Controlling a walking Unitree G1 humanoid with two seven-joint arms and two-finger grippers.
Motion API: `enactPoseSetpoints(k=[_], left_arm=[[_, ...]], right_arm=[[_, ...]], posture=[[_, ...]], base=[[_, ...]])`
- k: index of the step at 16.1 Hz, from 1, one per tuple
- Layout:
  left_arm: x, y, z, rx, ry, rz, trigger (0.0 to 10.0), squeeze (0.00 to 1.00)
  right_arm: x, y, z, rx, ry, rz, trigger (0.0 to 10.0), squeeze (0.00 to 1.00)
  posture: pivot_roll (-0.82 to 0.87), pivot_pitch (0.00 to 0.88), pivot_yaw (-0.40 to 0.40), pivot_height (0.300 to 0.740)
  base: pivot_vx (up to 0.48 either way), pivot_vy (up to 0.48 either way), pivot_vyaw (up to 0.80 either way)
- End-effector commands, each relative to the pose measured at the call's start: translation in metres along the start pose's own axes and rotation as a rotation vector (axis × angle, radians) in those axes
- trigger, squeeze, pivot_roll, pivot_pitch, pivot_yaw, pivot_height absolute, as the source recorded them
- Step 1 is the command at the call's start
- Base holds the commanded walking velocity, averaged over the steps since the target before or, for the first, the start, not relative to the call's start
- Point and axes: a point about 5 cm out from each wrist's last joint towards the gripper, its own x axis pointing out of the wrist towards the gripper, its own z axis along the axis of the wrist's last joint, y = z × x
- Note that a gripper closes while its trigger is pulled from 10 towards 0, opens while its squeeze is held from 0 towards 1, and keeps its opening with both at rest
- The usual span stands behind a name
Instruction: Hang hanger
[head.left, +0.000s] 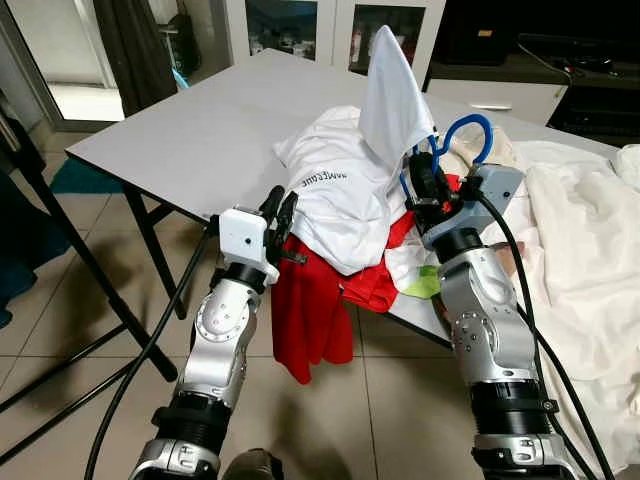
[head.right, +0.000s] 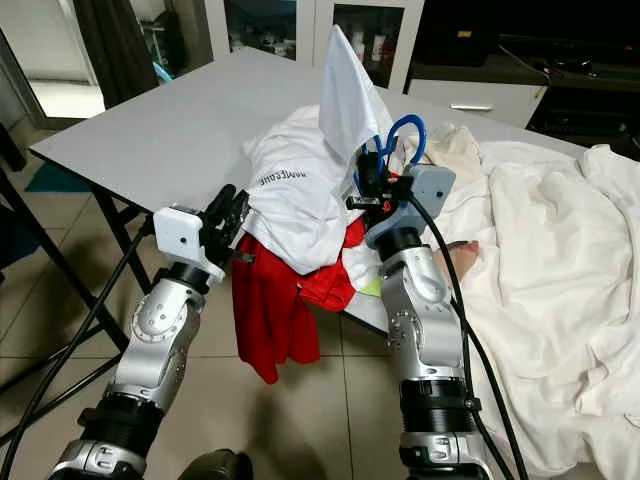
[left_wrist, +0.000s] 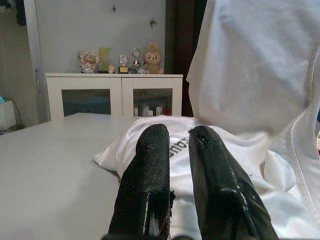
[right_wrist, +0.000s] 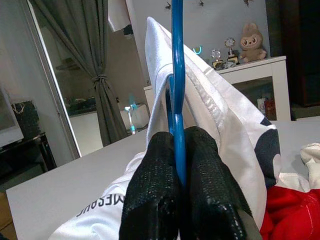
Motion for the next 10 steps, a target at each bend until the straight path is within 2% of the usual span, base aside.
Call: enactPoseSetpoints(k=[1,4,10], left_arm=[[-0.0004,-0.0021,0.0012,0.008,-0.001,-0.011,10.0,0.0],[-0.0014,0.0003,0.0032,0.013,-0.011,0.019,10.0,0.0],[-0.0055,0.0019,0.0026,0.022,-0.004,0.02,10.0,0.0]], right_arm=[[-0.0016,-0.001,0.0007,-0.002,-0.014,-0.009,10.0,0.0],[-0.005,-0.001,-0.0042,-0.004,0.016,0.006,10.0,0.0],[-0.0042,-0.0014,-0.0046,0.0,0.014,0.0,10.0,0.0]], posture=[[0.25,0.0,-0.02,0.74],[0.28,0.016,-0.05,0.74],[0.28,0.014,-0.045,0.74]], base=[[0.0,0.0,0.0],[0.0,0.0,0.0],[0.0,0.0,0.0]])
